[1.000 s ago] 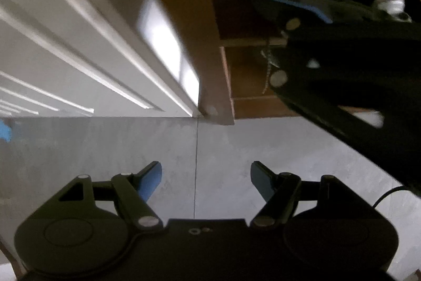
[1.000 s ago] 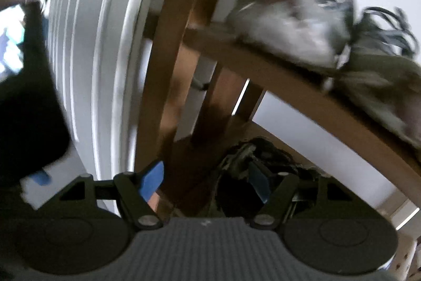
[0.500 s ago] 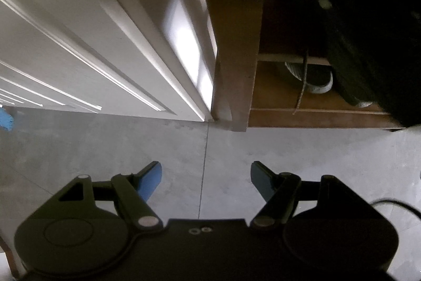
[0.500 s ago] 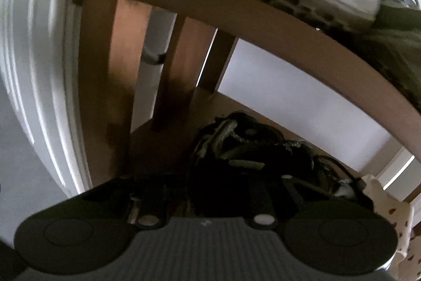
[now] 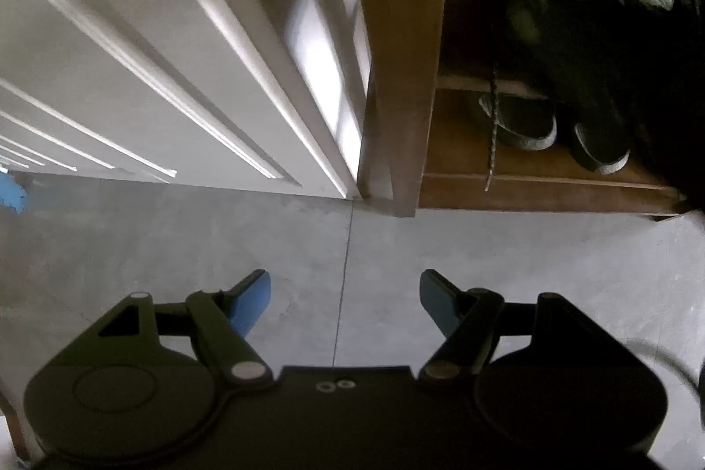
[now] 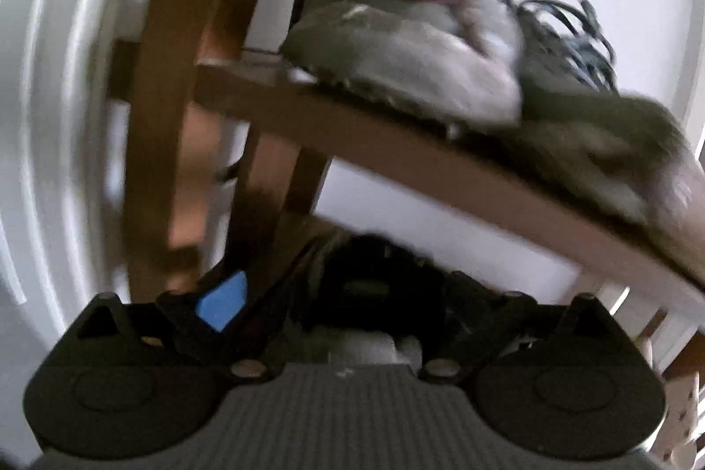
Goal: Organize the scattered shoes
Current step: 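Move both tools back toward the black slides on the floor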
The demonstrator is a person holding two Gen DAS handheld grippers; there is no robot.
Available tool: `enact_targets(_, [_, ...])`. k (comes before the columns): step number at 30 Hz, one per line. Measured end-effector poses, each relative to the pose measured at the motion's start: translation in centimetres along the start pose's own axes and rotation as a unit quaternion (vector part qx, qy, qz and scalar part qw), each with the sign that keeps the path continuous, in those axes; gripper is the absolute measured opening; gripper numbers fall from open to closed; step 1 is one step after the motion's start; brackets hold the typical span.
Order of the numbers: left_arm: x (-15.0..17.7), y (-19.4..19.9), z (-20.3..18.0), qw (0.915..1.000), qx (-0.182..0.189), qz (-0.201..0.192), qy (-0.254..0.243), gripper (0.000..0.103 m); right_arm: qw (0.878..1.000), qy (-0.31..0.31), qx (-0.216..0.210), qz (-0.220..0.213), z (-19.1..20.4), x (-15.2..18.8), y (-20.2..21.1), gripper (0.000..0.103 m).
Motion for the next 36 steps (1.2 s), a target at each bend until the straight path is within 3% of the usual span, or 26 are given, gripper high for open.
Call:
enact_targets(7, [6.5,1.1,1.4,0.9999,0.0,0.012,0.004,0.075,0.991,-0.105,-0.057,0.065,-2.1,5.5,8.4,0.098])
enact_targets(8, [7.5,1.2,1.7,0.9998,-0.001,0.017,0.006,0.075,0.987,-0.126,-0.063,0.077,-1.8,6.1,9.4,0.098])
enact_targets(10, [10.7,1.4,2.8,0.9994,-0.01,0.031,0.012,0.075,0.969,-0.194,-0.091,0.123,-2.0,9.4,13.1,0.098])
enact_targets(13, [16.7,1.2,5.1,0.9972,-0.027,0.061,0.035,0.075,0.955,-0.226,-0.107,0.16,-0.3,11.4,16.6,0.098])
enact_targets(16, [21.7,0.6,7.1,0.9927,-0.036,0.103,0.05,0.075,0.952,-0.217,-0.119,0.177,1.7,15.1,22.6,0.098])
enact_targets(19, [25.9,0.1,8.7,0.9897,-0.043,0.128,0.048,0.075,0.961,-0.162,-0.143,0.176,5.5,17.5,27.1,0.098])
enact_targets(25, [31.4,-1.4,10.3,0.9889,-0.038,0.144,-0.01,0.075,0.965,-0.062,-0.214,0.139,12.9,20.0,32.8,0.098])
enact_targets(32, [35.8,-4.3,13.2,0.9916,-0.004,0.105,-0.076,0.075,0.967,-0.058,-0.17,0.181,19.8,21.7,35.5,0.098])
enact_targets(36, [38.3,-5.5,14.7,0.9894,0.002,0.09,-0.114,0.075,0.969,-0.098,-0.105,0.203,25.1,23.3,38.4,0.098])
Point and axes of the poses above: each gripper's, at about its wrist camera, not at the fingertips, and y roughly against the way its jaws point, z to its left, x to its underside, the point moved 3 cm from there along -y, roughly the way its jaws point, and after that the axes turned 6 degrees about -x, right-handed, at the moved point
